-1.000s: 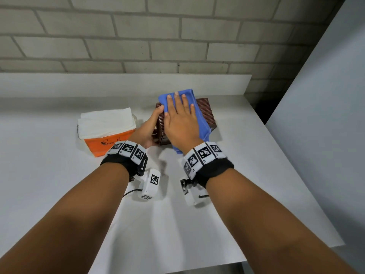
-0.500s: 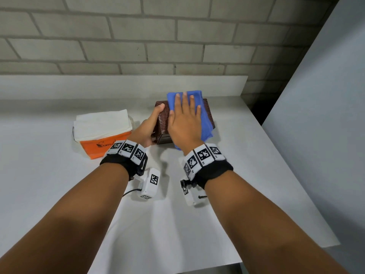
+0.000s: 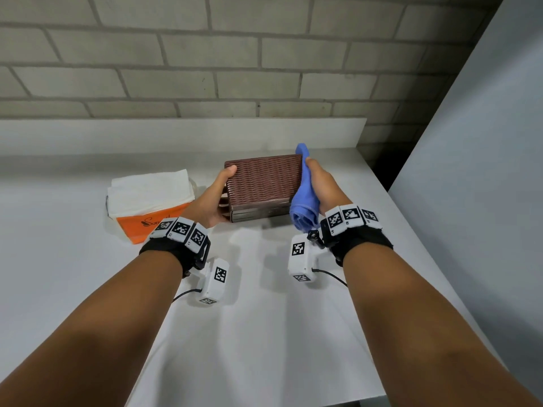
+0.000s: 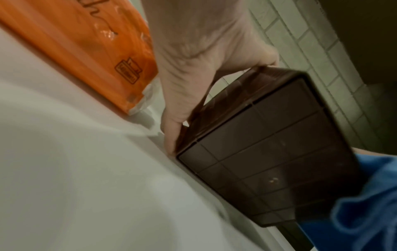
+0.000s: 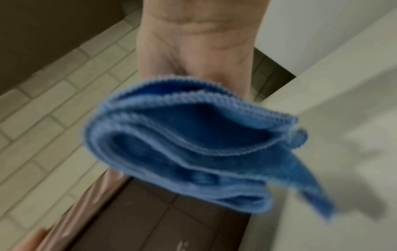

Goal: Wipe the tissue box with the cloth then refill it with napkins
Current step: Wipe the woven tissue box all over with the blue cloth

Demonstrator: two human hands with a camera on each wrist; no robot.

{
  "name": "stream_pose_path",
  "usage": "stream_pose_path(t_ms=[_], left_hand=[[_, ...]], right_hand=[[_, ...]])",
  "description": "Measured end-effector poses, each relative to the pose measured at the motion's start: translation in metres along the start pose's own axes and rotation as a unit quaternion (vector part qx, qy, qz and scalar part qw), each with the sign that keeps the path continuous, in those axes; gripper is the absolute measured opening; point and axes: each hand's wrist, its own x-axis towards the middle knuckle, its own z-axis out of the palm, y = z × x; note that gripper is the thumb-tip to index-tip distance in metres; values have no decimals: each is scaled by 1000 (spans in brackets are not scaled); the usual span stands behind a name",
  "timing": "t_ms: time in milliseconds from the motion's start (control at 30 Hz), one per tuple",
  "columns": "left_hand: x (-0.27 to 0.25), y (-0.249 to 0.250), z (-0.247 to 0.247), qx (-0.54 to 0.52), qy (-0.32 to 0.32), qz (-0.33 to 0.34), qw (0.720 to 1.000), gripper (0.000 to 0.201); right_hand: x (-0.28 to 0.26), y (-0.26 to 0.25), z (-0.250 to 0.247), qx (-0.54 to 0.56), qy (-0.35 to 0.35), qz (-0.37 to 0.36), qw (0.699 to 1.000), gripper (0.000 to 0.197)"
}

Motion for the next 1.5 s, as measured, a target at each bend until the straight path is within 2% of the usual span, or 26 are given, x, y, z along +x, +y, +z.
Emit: stream_pose_path(t_ms=[67,200,333,433,500,600,700,867,1000,1100,1233,1333,1400,1500], left_hand=[[1,1,-4,-30,-26,6,999,52],[4,1,-9,-89,-67,11,994,52],[6,-1,-9,-131,-89,29,987,49],[4,3,-5,-131,-68,46,988,36],[5,5,-1,-92,-42,84,991,35],[10,5,6,42,2,167,985,53],[17,-6,14,180,7,238,954,58],[5,-11,33,163,-51,284,943,104],[-13,3,37,127,-113,260,951,126],[-15,6,24,206,-143,247,936,134],[-15,10,10,228,-152,260,926,118],[-18,11,2,206,-153,268,929,121],[-20,9,3,184,-157,251,937,120],[-20,2,8,111,-144,200,963,103]], right_hand=[[0,0,-6,62,-30,21,997,38],[-1,3,-10,92,-72,9,993,36],[-3,8,-11,84,-50,-19,995,39],[8,9,-9,23,10,-41,999,58],[12,4,-7,-14,49,-40,998,53],[-13,-14,2,-124,85,-60,987,32],[-26,-23,5,-204,114,-93,968,39],[-31,-33,18,-281,139,-105,944,49],[-34,-31,20,-310,139,-97,935,54],[-37,-30,21,-334,132,-99,928,57],[-42,-31,28,-400,100,-116,904,58],[-43,-30,33,-447,80,-132,881,57],[-42,-30,35,-463,76,-135,873,57],[-45,-28,42,-478,72,-146,863,58]])
